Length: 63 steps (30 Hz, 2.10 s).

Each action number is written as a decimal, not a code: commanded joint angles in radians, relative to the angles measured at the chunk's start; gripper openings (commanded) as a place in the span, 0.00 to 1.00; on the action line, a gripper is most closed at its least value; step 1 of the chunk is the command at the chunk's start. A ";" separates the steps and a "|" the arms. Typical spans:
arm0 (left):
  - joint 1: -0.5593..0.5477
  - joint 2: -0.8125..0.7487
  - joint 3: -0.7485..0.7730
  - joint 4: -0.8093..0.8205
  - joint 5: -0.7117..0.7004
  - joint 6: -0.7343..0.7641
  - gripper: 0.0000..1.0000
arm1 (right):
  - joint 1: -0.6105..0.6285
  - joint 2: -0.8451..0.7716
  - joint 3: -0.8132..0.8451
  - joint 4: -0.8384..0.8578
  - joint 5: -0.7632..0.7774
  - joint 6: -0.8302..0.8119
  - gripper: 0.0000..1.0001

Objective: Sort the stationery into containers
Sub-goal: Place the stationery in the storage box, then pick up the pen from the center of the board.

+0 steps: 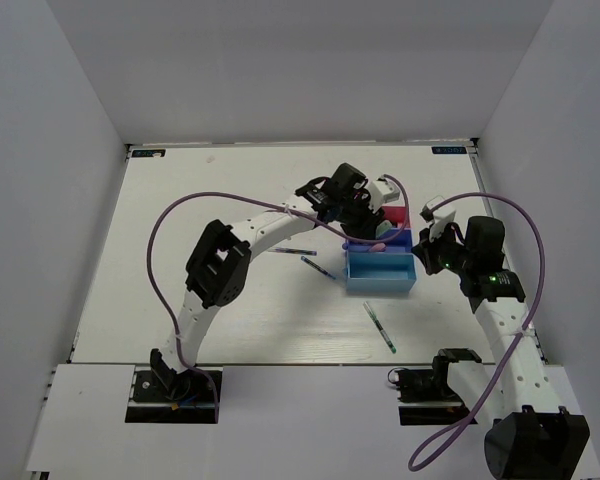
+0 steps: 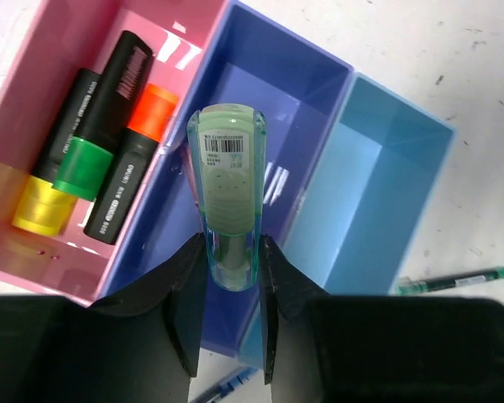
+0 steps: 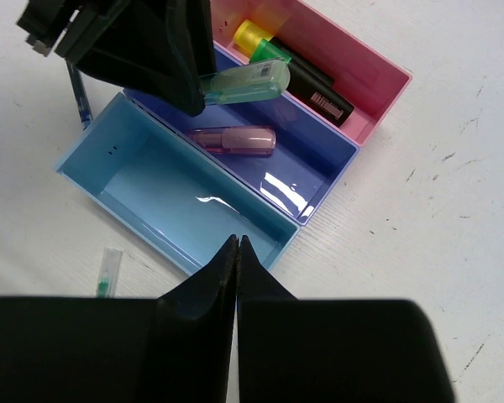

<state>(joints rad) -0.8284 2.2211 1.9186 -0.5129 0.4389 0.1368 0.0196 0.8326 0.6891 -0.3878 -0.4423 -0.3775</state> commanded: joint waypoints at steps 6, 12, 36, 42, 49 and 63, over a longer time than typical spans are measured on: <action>0.014 0.018 0.002 0.086 -0.042 -0.025 0.07 | -0.009 -0.006 -0.010 0.024 -0.048 -0.006 0.07; 0.011 0.020 -0.010 0.094 -0.071 -0.043 0.51 | -0.040 -0.003 -0.010 0.007 -0.117 -0.018 0.38; 0.201 -0.752 -0.733 0.225 -0.472 -0.469 0.43 | 0.193 0.132 0.058 -0.456 -0.239 -0.122 0.22; 0.227 -0.519 -0.535 -0.145 -0.644 -0.683 0.67 | 0.438 0.175 0.000 -0.375 0.126 0.001 0.28; 0.279 -0.477 -0.585 -0.107 -0.545 -0.879 0.71 | 0.604 0.272 -0.085 -0.284 0.352 0.071 0.36; 0.318 -0.515 -0.711 -0.010 -0.450 -0.910 0.71 | 0.712 0.379 -0.086 -0.200 0.433 0.152 0.45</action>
<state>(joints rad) -0.5121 1.7725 1.2160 -0.5526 -0.0399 -0.7586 0.7212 1.1973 0.5945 -0.6189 -0.0353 -0.2600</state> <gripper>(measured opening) 0.712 0.449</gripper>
